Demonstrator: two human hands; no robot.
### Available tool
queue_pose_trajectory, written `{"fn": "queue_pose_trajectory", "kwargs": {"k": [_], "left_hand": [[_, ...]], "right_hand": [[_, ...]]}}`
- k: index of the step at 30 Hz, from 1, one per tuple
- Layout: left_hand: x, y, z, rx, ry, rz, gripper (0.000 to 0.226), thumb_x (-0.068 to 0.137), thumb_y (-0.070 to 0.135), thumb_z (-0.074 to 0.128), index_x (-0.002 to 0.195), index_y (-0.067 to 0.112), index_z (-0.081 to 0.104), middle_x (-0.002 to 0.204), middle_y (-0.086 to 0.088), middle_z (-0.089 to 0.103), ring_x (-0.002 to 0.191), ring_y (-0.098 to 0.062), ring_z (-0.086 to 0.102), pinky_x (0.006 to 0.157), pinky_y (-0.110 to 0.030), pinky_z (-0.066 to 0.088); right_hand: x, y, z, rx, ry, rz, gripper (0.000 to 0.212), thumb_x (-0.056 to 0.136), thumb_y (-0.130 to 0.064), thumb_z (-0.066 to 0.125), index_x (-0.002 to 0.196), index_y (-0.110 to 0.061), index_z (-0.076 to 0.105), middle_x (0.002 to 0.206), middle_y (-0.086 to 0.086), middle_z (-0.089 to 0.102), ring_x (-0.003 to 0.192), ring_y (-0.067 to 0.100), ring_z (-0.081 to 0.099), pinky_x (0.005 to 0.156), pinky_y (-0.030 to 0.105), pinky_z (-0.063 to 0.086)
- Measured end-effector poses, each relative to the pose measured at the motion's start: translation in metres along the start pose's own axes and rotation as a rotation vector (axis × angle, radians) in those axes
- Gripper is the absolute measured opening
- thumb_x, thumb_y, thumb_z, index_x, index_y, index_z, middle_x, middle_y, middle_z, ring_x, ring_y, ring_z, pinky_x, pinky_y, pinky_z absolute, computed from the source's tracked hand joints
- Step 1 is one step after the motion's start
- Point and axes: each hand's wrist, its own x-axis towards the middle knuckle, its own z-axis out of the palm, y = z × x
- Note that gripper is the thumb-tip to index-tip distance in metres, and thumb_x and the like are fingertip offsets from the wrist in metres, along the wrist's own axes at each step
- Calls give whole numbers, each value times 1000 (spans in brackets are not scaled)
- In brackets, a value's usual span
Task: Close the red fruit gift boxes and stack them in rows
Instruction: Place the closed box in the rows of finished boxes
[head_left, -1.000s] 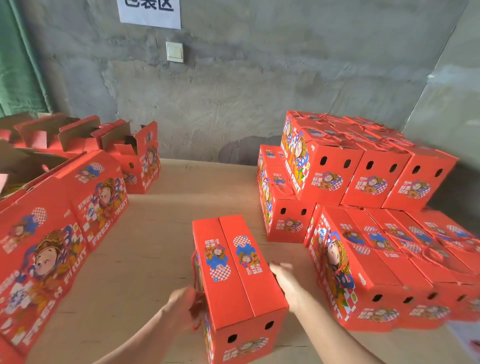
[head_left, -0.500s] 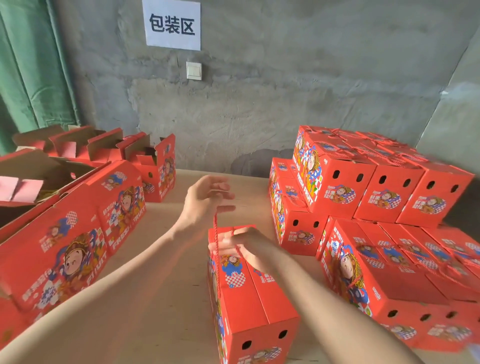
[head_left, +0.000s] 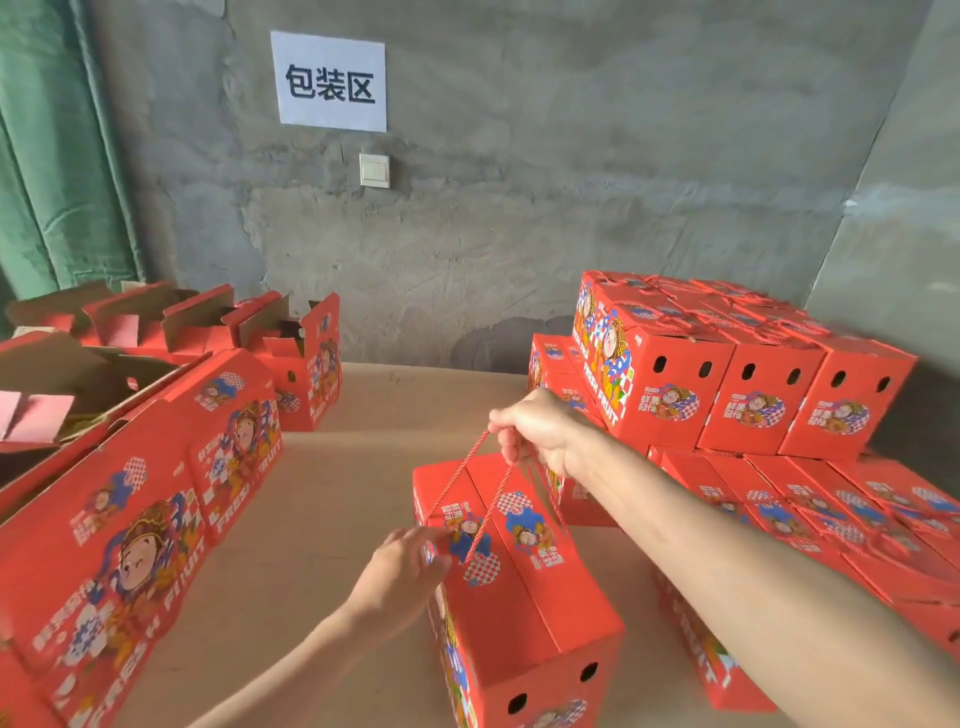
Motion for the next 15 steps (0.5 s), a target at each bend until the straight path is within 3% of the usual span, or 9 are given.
{"fn": "queue_pose_trajectory", "kwargs": {"k": [3, 6, 9, 12, 15], "left_hand": [[9, 17, -3, -227, 111, 10, 28, 88, 23, 61, 109, 42, 54, 112, 4, 59, 89, -6, 63, 75, -14, 46], [16, 25, -3, -339, 137, -43, 37, 85, 23, 65, 117, 34, 50, 111, 7, 60, 81, 1, 63, 63, -9, 45], [17, 23, 9, -445, 9, -161, 50, 86, 27, 65, 128, 31, 38, 113, 13, 54, 86, 3, 59, 64, -16, 48], [23, 26, 30, -457, -61, -165, 17, 88, 28, 60, 97, 37, 49, 100, 20, 56, 92, -6, 61, 77, -26, 53], [31, 36, 47, -495, -100, -175, 15, 90, 28, 58, 100, 37, 53, 107, 14, 59, 98, -12, 61, 82, -32, 53]], "right_hand": [[1, -22, -10, 41, 81, -99, 27, 92, -9, 51, 65, -10, 54, 41, -5, 50, 31, 6, 47, 38, 13, 32], [-2, -34, -19, 23, 57, -80, 28, 92, -14, 54, 64, -12, 52, 52, -2, 52, 36, 7, 47, 46, 19, 34], [0, -25, -35, 59, 67, 44, 32, 95, -14, 50, 63, -10, 48, 55, 2, 43, 31, 7, 37, 47, 23, 32], [2, -11, -54, 74, 113, 112, 31, 96, -14, 47, 66, -9, 49, 58, 3, 42, 38, 11, 38, 49, 23, 32], [3, -2, -73, 71, 135, 126, 29, 96, -14, 46, 68, -10, 51, 58, 2, 46, 46, 13, 43, 53, 26, 35]]}}
